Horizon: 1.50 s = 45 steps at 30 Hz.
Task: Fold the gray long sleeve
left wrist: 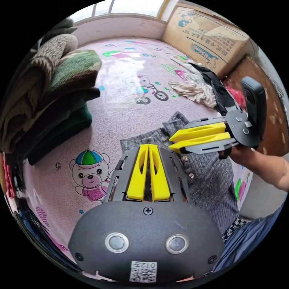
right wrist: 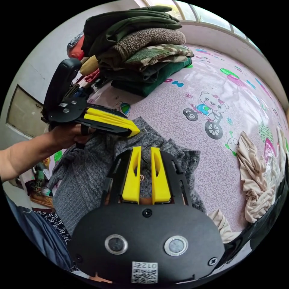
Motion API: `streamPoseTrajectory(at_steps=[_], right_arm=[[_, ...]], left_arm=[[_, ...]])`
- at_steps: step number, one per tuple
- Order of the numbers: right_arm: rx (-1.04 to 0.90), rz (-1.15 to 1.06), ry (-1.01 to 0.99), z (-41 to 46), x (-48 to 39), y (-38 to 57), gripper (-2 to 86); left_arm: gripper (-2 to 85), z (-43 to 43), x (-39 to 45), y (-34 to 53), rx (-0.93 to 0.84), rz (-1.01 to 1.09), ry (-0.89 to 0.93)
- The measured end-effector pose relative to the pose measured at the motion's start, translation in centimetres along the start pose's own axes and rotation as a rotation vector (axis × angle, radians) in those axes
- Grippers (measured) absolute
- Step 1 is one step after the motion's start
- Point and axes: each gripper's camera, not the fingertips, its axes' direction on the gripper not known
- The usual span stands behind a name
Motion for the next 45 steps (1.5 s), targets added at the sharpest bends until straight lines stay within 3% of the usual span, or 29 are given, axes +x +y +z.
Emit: streamPoseTrajectory(at_steps=[15, 21, 27, 32, 38, 45], right_arm=[[0.06, -0.067, 0.079, -2.1, -6.1, -4.5, 1.2], [0.059, 0.035, 0.173, -5.6, -7.8, -4.9, 0.7], [-0.001, 0.125, 0.12, -4.6, -8.0, -7.3, 1.2], [0.121, 0.128, 0.25, -10.4, -11.3, -7.1, 0.9], [0.025, -0.097, 0.202, -14.8, -24.8, -0.9, 0.2], [-0.343, -0.284, 0.213, -8.6, -42.7, 7.5, 0.0]], left_arm=[[0.3, -2.1, -0.3, 2.6, 0.028, -0.08, 0.01], [0.4, -4.1, 1.4, 2.7, 0.05, -0.082, -0.063], [0.5, -5.6, 3.1, 2.5, 0.032, -0.039, -0.154], [0.5, -12.7, 4.6, 5.5, 0.185, 0.01, -0.23], [0.4, -23.9, 5.5, 17.3, 0.303, -0.071, -0.148], [0.3, -28.1, 8.8, 38.1, 0.091, -0.363, 0.089]])
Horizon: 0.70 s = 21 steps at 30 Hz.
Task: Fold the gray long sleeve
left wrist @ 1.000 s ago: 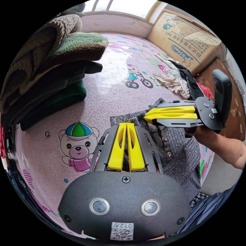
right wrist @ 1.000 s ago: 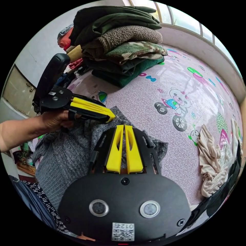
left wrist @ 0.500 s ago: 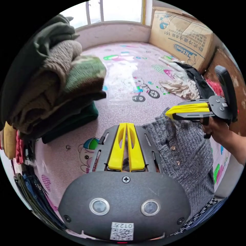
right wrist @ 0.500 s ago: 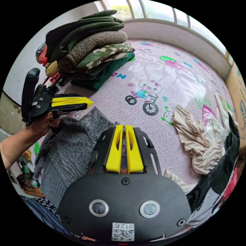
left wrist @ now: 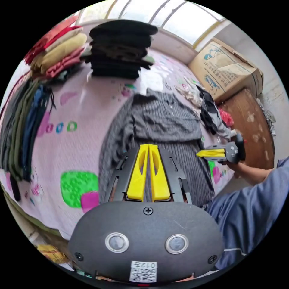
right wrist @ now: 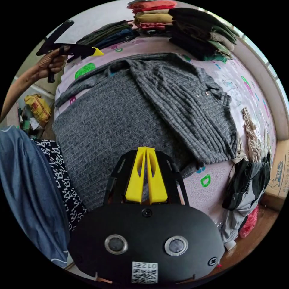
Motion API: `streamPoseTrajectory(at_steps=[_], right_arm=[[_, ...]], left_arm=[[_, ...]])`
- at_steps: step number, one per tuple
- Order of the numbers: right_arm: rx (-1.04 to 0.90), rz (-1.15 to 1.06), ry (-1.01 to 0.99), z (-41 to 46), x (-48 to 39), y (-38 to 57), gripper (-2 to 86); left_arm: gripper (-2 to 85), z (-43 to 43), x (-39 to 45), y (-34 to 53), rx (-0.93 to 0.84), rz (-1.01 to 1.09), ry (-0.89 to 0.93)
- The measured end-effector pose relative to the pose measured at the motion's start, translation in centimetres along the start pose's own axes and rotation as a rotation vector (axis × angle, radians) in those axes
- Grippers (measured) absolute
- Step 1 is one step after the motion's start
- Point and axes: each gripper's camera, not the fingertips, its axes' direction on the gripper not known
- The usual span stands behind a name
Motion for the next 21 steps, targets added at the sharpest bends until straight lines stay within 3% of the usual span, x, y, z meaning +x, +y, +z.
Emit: streamPoseTrajectory(at_steps=[5, 7, 11, 18, 21], right_arm=[[-0.128, -0.057, 0.104, 1.4, -4.9, -2.5, 0.1], [-0.127, -0.057, 0.104, 0.7, -5.8, -4.0, 0.3], [-0.118, 0.001, 0.041, -0.6, -5.8, -5.6, 0.6], [-0.045, 0.076, -0.11, -3.1, -4.8, -6.6, 0.5], [-0.088, 0.082, -0.104, -4.4, -5.3, -8.2, 0.3]], left_arm=[[0.1, 3.9, 5.7, 8.5, -0.234, 0.098, 0.008], [0.0, 5.5, 7.7, 10.6, -0.293, 0.152, -0.094], [0.2, 4.6, 7.6, 11.5, -0.265, 0.118, -0.112], [0.4, 0.8, 4.0, 13.0, -0.214, 0.061, 0.093], [0.4, -5.8, 1.4, 15.5, 0.029, -0.067, 0.199]])
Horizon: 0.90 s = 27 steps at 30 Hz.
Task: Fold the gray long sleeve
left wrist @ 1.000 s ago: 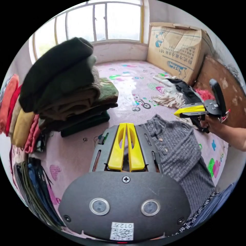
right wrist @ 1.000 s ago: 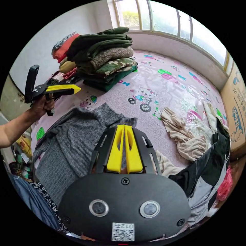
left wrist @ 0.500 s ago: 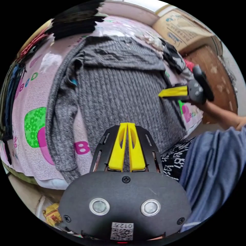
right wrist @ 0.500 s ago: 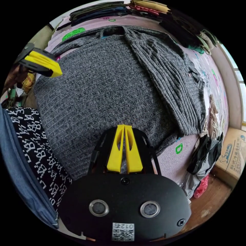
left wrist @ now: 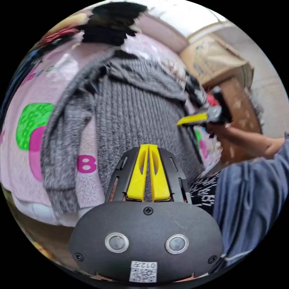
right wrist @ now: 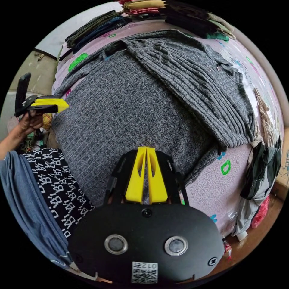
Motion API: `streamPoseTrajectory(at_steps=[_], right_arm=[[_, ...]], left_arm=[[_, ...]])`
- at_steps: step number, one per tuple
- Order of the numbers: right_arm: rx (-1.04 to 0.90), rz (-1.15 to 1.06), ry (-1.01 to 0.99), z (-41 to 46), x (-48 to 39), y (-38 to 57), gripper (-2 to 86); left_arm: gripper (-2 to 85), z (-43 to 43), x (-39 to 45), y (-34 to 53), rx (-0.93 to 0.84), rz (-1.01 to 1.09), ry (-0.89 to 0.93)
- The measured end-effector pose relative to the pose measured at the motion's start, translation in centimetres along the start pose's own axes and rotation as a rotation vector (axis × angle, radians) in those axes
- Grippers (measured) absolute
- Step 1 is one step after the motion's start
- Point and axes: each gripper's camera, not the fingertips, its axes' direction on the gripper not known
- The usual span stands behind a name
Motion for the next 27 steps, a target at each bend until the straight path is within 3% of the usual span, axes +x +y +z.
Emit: streamPoseTrajectory(at_steps=[2, 4, 8, 10, 16, 21, 24, 27], right_arm=[[0.088, -0.089, -0.017, -2.6, -2.2, -1.3, 0.3], [0.168, -0.308, -0.07, -6.1, -7.1, -5.1, 0.6], [0.216, -0.742, -0.119, -10.2, -17.5, -12.7, 2.4], [0.179, -0.97, -0.122, -10.9, -24.2, -17.3, 4.7], [-0.047, -1.359, -0.02, -6.2, -36.6, -22.5, 7.4], [-0.213, -1.548, 0.146, -1.6, -39.6, -21.6, 5.4], [-0.17, -1.519, 0.177, -2.4, -39.2, -22.0, 2.0], [-0.093, -1.395, 0.026, -7.2, -36.8, -24.8, 1.1]], left_arm=[[0.4, -4.8, -1.9, 2.7, 0.152, -0.144, 0.021], [0.5, -9.9, -3.9, 7.0, 0.259, -0.299, -0.092], [0.4, -14.4, -6.8, 12.5, 0.312, -0.512, -0.196], [0.4, -15.9, -8.3, 15.7, 0.358, -0.637, -0.185], [0.3, -17.5, -8.3, 20.6, 0.414, -0.753, -0.185], [0.4, -18.1, -7.9, 23.3, 0.411, -0.784, -0.173], [0.4, -18.8, -7.7, 24.0, 0.417, -0.78, -0.166], [0.8, -20.3, -7.3, 23.5, 0.455, -0.737, -0.158]])
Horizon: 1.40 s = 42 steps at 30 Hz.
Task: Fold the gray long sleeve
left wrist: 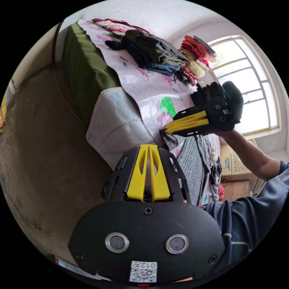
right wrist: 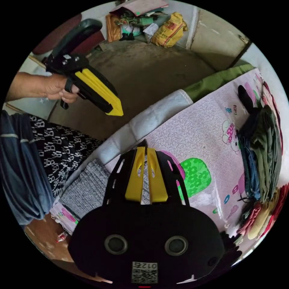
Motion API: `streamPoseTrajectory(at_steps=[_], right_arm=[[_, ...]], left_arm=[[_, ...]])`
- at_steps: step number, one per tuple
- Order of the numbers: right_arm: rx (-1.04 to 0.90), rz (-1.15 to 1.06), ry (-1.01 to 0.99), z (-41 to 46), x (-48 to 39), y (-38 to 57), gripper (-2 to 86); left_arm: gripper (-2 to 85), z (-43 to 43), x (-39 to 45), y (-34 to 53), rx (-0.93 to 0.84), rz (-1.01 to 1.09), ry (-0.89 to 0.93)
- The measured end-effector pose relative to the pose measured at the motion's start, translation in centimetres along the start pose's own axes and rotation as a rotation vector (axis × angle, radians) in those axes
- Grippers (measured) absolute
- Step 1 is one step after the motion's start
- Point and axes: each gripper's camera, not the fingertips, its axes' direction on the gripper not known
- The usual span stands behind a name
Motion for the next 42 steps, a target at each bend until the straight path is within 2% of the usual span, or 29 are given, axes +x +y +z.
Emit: streamPoseTrajectory(at_steps=[4, 7, 10, 15, 22, 26, 28, 35, 38, 42], right_arm=[[0.194, 0.165, -0.041, -9.5, 5.6, 6.0, 0.7], [0.318, 0.266, -0.025, -15.9, 8.9, 11.6, 0.6], [0.421, 0.345, -0.012, -20.5, 11.0, 17.4, 0.6], [0.51, 0.414, -0.002, -24.5, 12.3, 25.5, 0.5], [0.522, 0.43, 0.008, -25.2, 13.1, 34.2, 0.6], [0.534, 0.44, 0.007, -24.8, 14.2, 38.1, 0.6], [0.525, 0.464, 0.035, -24.4, 15.0, 41.1, 0.7], [0.607, 0.48, 0.021, -25.0, 14.9, 53.3, 0.8], [0.6, 0.513, 0.01, -24.4, 13.2, 60.5, 0.7], [0.542, 0.637, 0.003, -19.3, 9.0, 71.0, 0.8]], left_arm=[[2.6, -1.6, 3.5, -2.9, 0.068, 0.153, 0.088], [6.7, -1.8, 7.3, -5.5, 0.098, 0.29, 0.069], [11.5, -1.3, 10.5, -7.9, 0.126, 0.386, 0.039], [17.1, 0.1, 15.1, -11.5, 0.113, 0.516, 0.163], [19.0, 1.2, 23.5, -13.6, 0.115, 0.815, 0.438], [10.5, 3.1, 25.1, -14.0, 0.076, 0.858, 0.557], [7.2, 3.0, 26.1, -13.1, 0.178, 0.859, 0.553], [5.2, 4.9, 35.7, -10.1, 0.204, 0.907, 0.517], [5.1, 8.8, 42.7, -7.5, 0.13, 0.995, 0.465], [5.1, 17.2, 52.1, -2.5, -0.044, 1.185, 0.334]])
